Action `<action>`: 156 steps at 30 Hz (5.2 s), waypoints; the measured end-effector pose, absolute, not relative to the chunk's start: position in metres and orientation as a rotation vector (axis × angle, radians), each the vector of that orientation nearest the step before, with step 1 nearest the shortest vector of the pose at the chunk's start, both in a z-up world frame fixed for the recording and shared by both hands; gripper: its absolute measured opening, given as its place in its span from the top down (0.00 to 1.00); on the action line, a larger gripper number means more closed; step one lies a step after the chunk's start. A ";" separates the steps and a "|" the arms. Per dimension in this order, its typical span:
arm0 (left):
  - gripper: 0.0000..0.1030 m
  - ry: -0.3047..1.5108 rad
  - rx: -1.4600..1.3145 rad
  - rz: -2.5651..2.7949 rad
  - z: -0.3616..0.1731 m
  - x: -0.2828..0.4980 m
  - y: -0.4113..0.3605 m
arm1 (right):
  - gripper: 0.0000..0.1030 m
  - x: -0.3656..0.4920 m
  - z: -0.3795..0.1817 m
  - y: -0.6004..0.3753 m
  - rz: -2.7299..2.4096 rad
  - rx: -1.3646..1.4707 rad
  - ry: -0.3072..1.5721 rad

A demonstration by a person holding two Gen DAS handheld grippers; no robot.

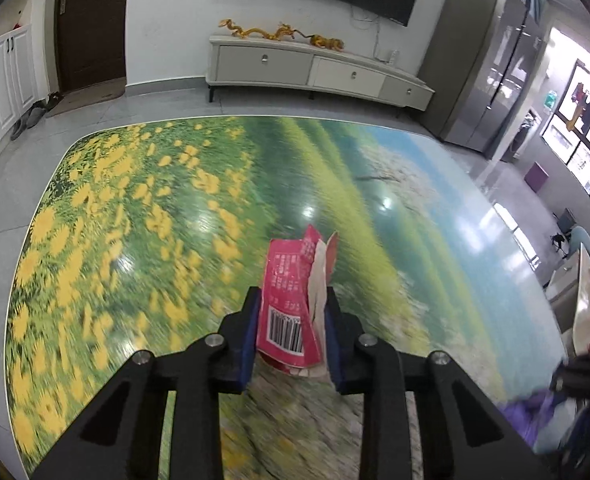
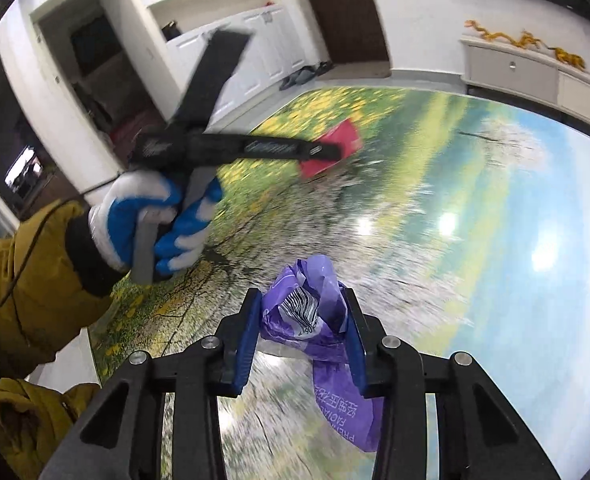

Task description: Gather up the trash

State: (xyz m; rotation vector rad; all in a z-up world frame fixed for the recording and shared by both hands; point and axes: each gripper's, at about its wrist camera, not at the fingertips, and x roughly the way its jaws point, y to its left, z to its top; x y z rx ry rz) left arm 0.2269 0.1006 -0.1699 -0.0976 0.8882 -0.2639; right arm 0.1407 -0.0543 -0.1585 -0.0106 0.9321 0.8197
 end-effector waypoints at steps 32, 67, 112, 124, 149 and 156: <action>0.70 0.939 0.112 -0.745 -0.118 0.238 -0.304 | 0.54 0.195 -0.180 -0.422 -0.007 0.314 0.834; 0.15 0.455 0.139 -0.109 -0.005 0.095 -0.085 | 0.03 0.106 -0.027 -0.234 -0.032 0.086 0.488; 0.00 0.266 0.062 0.158 0.007 0.029 0.005 | 0.00 0.038 0.019 -0.152 -0.198 -0.043 0.298; 0.00 0.269 0.048 0.161 0.007 0.029 0.006 | 0.00 0.037 0.017 -0.146 -0.195 -0.052 0.294; 0.00 0.270 0.055 0.167 0.003 0.028 0.011 | 0.00 0.037 0.011 -0.155 -0.203 -0.020 0.300; 0.00 0.276 0.054 0.167 0.001 0.029 0.014 | 0.00 0.038 0.010 -0.154 -0.200 -0.019 0.308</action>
